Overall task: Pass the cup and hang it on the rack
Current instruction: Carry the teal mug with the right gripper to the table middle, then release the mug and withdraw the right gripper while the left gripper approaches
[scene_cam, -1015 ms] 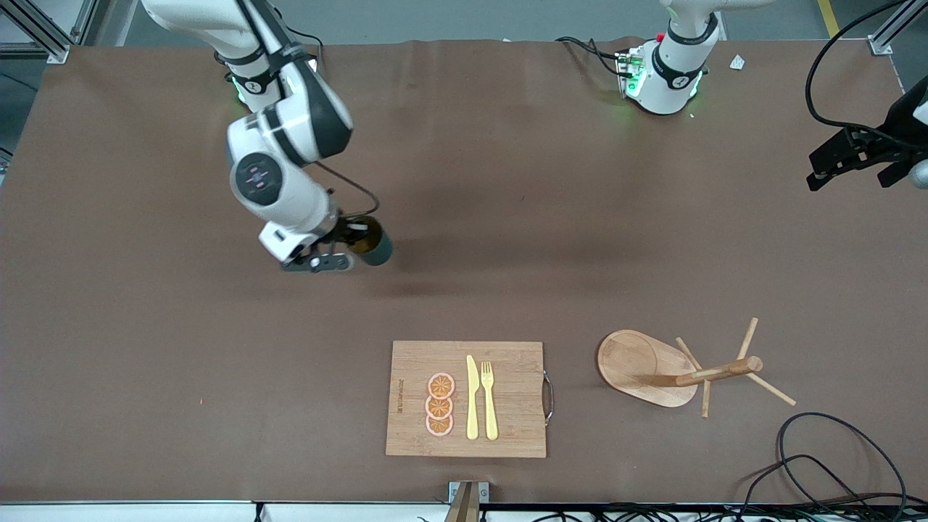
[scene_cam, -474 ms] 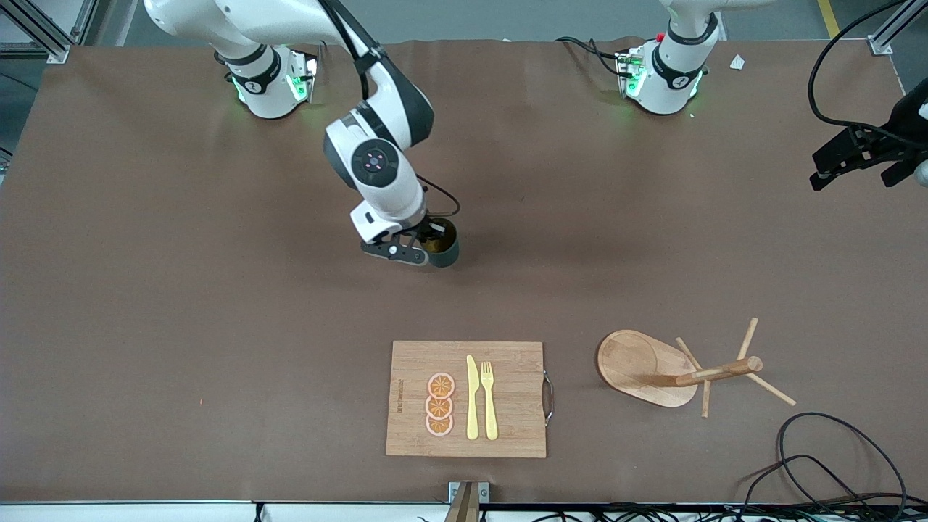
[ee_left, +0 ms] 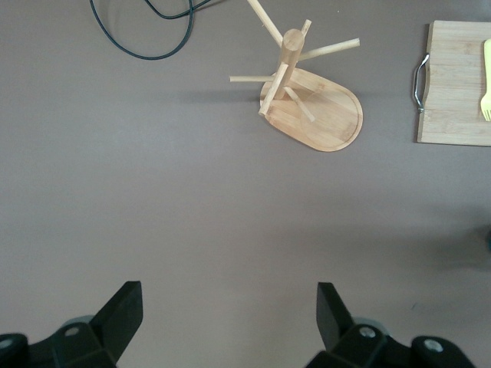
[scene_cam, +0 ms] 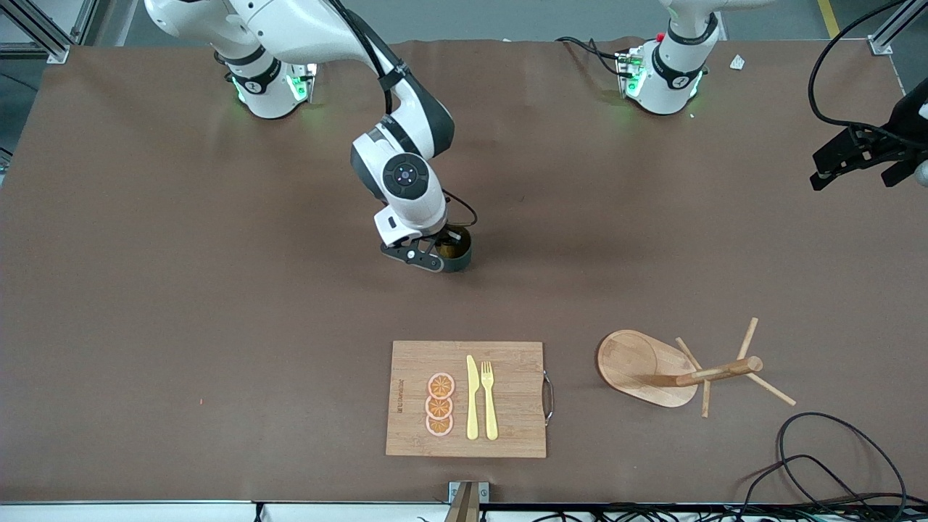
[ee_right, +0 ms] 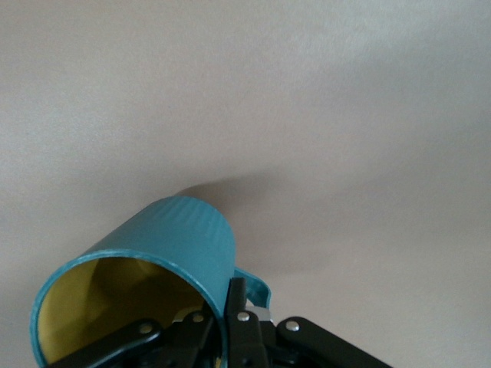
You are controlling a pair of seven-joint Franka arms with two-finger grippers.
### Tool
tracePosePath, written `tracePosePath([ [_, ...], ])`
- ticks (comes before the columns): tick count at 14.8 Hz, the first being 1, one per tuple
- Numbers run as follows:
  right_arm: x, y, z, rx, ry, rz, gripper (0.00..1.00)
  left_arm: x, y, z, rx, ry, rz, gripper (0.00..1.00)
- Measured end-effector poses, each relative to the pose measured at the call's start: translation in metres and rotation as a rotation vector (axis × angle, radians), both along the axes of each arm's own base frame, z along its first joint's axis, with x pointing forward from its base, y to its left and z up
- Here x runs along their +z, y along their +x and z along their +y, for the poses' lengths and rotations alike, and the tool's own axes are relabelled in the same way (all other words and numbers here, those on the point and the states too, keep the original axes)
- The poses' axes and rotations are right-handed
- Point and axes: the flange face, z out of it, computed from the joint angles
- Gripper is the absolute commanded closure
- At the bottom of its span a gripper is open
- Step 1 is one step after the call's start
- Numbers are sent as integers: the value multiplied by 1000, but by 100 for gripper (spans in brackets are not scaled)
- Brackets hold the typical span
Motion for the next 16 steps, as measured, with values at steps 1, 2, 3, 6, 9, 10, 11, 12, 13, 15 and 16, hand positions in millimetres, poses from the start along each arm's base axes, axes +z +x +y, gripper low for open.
tracePosePath([
  [1, 0, -1, 5, -10, 0, -2, 64, 0, 0, 0, 0, 0, 0, 0],
  [2, -1, -2, 10, -14, 1, -3, 26, 0, 0, 0, 0, 0, -2, 0],
  [3, -3, -3, 13, -14, 1, -4, 0, 0, 1, 0, -1, 0, -8, 0],
  [6, -3, -1, 15, -14, 2, -7, 0, -1, 3, -3, -5, -1, -16, 0],
  [9, 5, 7, 13, 2, 11, -23, 0, -6, 7, -11, -18, -2, -12, 0],
  [10, 12, 12, 10, 17, 16, -30, 0, -8, 9, -13, -22, -2, -12, 0],
  [11, 23, 18, 4, 36, 13, -25, 0, -10, 10, -17, -29, -2, -12, 0],
  [12, 36, 25, -8, 63, 9, -13, 0, -11, 10, -22, -37, -3, -12, 0],
  [13, 52, 35, -25, 95, 9, -1, 0, -12, 11, -28, -39, -4, -9, 0],
  [15, 87, 58, -72, 156, 14, 27, 0, -18, 12, -42, -30, -6, 0, 0],
  [16, 105, 69, -100, 183, 19, 43, 0, -21, 13, -51, -23, -7, 5, 0],
])
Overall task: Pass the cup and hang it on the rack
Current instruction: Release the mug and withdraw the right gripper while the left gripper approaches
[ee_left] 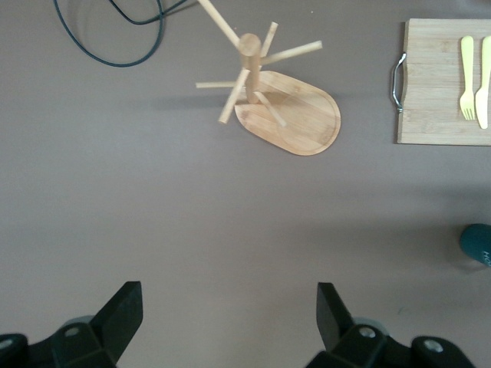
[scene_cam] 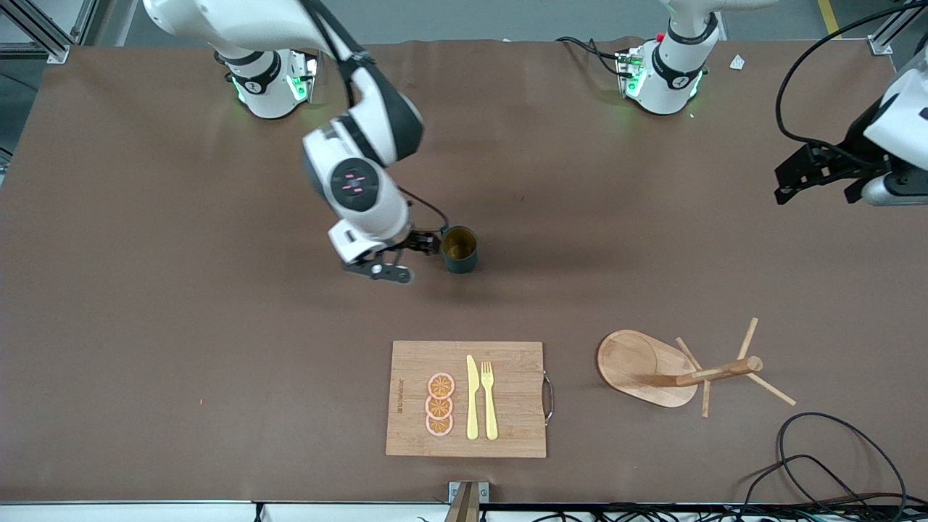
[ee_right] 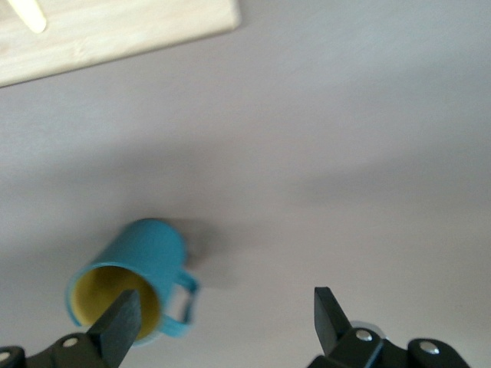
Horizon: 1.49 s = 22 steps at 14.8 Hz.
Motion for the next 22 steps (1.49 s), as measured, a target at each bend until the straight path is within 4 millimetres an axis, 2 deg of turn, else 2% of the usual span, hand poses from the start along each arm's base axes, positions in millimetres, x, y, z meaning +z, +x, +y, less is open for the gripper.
tracePosePath([
  [3, 40, 27, -89, 74, 18, 43, 0, -18, 3, -39, 37, -4, 24, 0],
  [6, 67, 42, -176, 139, -32, 57, 0, -45, 9, -95, 91, -13, 34, 0],
  [11, 104, 51, -323, 262, -42, 56, 0, -93, 2, -190, 184, -18, 57, 0],
  [13, 117, 48, -371, 264, -50, 71, 0, -112, -8, -229, 230, -15, 69, 0],
  [15, 140, 46, -400, 235, -47, 73, 0, -131, -19, -270, 304, -17, 74, 0],
  [18, 182, 43, -428, 188, -48, 57, 0, -156, -32, -325, 381, -16, 86, 0],
  [20, 194, 43, -433, 179, -51, 42, 0, -176, -42, -363, 437, -8, 76, 0],
  [22, 196, 44, -431, 183, -51, 37, 0, -198, -53, -397, 475, 10, 36, 0],
])
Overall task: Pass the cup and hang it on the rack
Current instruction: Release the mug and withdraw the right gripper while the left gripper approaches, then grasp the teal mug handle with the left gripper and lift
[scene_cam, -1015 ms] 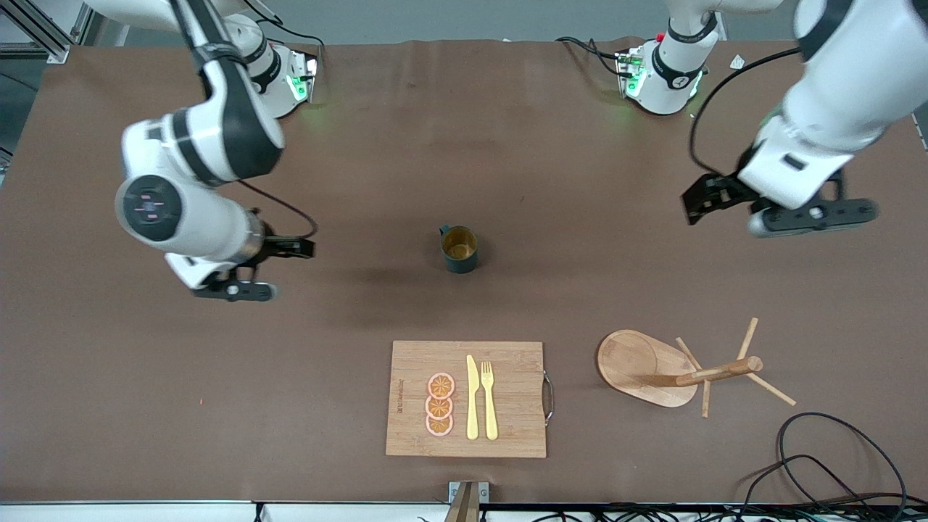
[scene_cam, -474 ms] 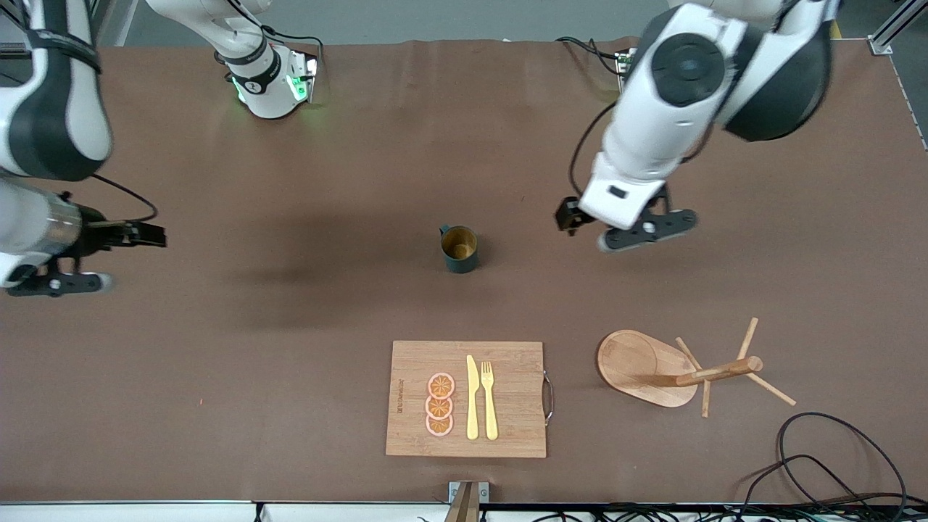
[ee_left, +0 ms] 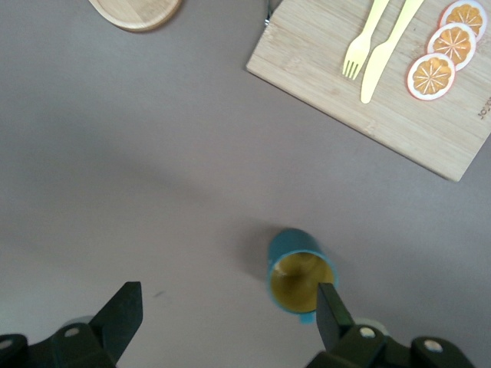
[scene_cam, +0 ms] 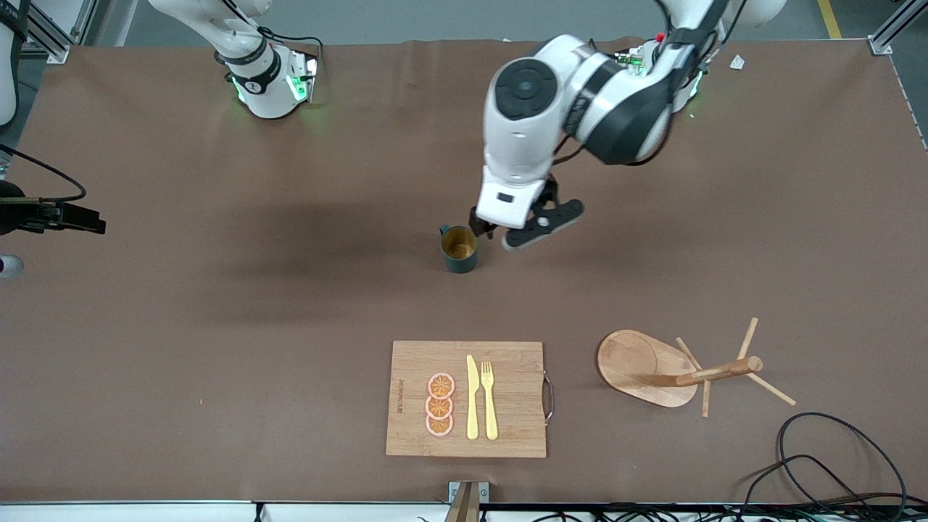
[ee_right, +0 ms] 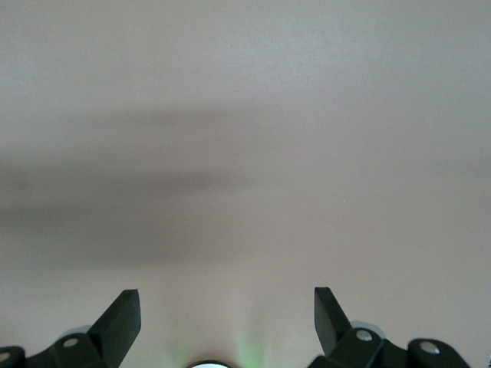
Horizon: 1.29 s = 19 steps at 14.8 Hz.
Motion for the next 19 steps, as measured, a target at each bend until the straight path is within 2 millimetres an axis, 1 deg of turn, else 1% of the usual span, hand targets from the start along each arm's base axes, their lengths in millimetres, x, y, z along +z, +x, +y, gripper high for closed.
tracePosePath([
  [3, -2, 1, 3, 4, 8, 2, 0, -40, -26, -44, 51, 68, -67, 0],
  [7, -1, 2, 11, 14, 27, -3, 0, -102, -76, -97, 110, 163, -171, 2],
  [9, 1, 4, 16, 19, 42, -17, 0, -132, -101, -122, 145, 171, -232, 5],
  [11, 5, 6, 20, 15, 77, -37, 0, -155, -119, -141, 188, 156, -279, 7],
  [13, 9, 4, 18, 10, 86, -45, 0, -178, -128, -151, 223, 161, -312, 7],
  [15, 16, 0, 18, 10, 86, -55, 0, -204, -132, -156, 258, 187, -353, 8],
  [17, 23, -9, 19, 12, 87, -64, 0, -227, -137, -159, 281, 211, -402, 9],
  [19, 32, -22, 21, 18, 75, -74, 0, -243, -144, -164, 299, 220, -424, 10],
])
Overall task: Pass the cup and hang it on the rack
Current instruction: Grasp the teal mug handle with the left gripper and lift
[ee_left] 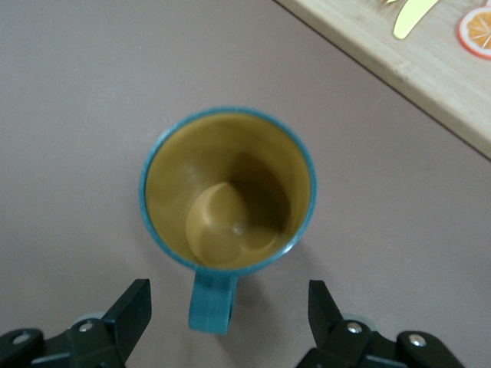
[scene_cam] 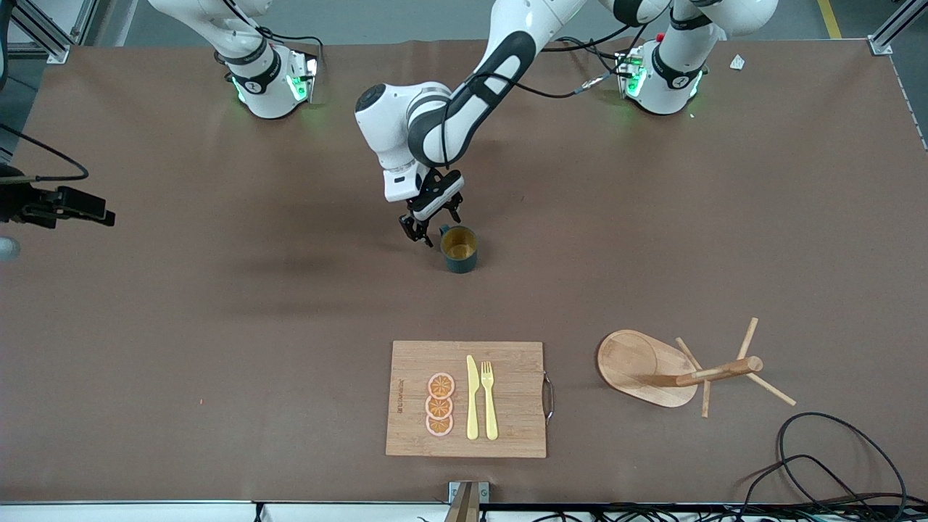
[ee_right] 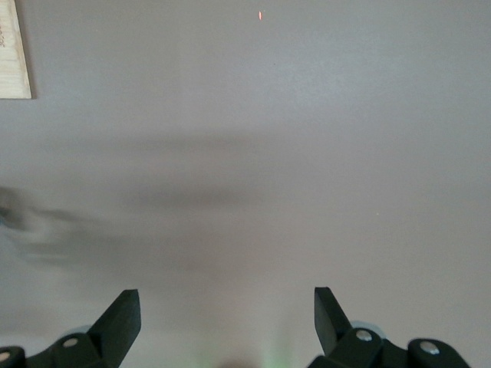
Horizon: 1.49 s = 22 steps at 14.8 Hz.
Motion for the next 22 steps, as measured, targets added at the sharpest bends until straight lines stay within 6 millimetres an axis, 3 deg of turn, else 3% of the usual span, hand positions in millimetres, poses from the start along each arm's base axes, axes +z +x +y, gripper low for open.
tracePosePath([
  [3, 18, -22, 5, 10, -12, -22, 0, -9, 0, -2, 8, 2, -5, 17],
  [8, 39, -49, 6, 12, -15, -50, 0, -7, 5, -1, 14, 0, -13, 37],
  [12, 49, -59, 5, 14, -31, -55, 0, -10, 8, 2, 18, 7, -15, 63],
  [14, 50, -61, 4, 14, -32, -58, 0, -14, 9, 3, 18, 12, -14, 85],
  [16, 50, -62, 4, 14, -32, -56, 0, -14, 9, 3, 19, 12, -15, 95],
  [22, 48, -62, 5, 14, -31, -54, 0, 5, 21, 1, 19, -7, -36, 100],
])
